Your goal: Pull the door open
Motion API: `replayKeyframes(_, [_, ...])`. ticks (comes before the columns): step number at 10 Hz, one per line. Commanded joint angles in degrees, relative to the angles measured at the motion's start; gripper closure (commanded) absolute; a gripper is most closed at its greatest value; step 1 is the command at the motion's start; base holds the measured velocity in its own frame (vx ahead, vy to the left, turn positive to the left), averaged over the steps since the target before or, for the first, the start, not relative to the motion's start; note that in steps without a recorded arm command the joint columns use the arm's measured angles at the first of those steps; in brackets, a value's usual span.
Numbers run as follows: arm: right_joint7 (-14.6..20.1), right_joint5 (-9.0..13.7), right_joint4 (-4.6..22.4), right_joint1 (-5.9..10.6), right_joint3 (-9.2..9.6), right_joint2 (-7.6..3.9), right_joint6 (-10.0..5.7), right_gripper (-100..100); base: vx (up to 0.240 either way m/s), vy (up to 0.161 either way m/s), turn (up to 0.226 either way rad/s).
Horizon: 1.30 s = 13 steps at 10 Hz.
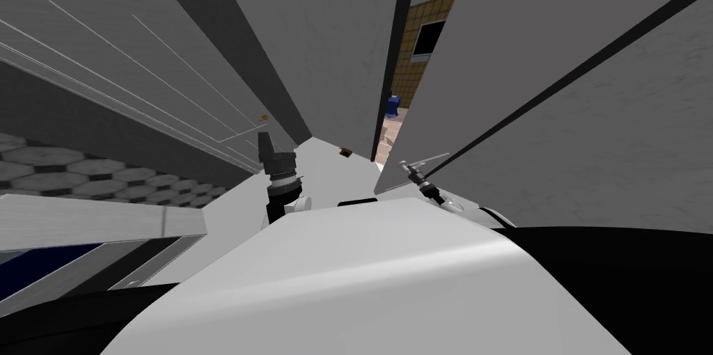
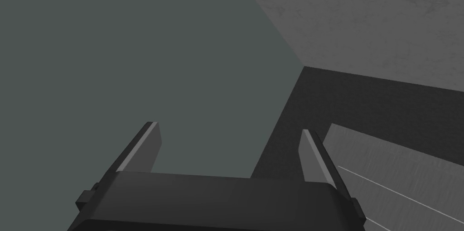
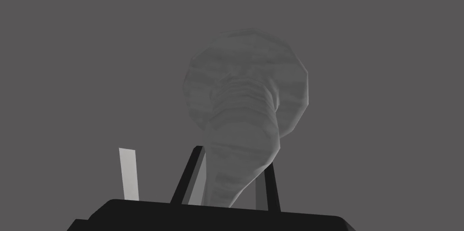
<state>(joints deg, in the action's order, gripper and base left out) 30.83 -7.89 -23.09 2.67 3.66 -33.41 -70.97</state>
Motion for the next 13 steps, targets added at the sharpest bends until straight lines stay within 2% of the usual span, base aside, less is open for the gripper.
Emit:
replayKeyframes(1, [0.0,-0.1,0.3,-0.11,-0.04,-0.09,-0.73,100,-0.182,-0.099,0.199])
replayKeyframes(9, [0.3,-0.6,1.4,-1.09,-0.41,-0.77,-3.46,100,-0.185,-0.102,0.154])
replayKeyframes(11, [0.3,-0.7,1.6,-1.27,-0.48,-0.90,-3.96,100,-0.182,-0.067,0.108])
replayKeyframes(12, [0.3,-0.7,1.6,-1.14,-0.36,-0.69,-3.65,100,-0.076,-0.030,0.020])
replayKeyframes(13, [0.4,-0.8,1.9,-1.29,-0.26,-0.77,-4.21,100,-0.106,-0.072,0.179])
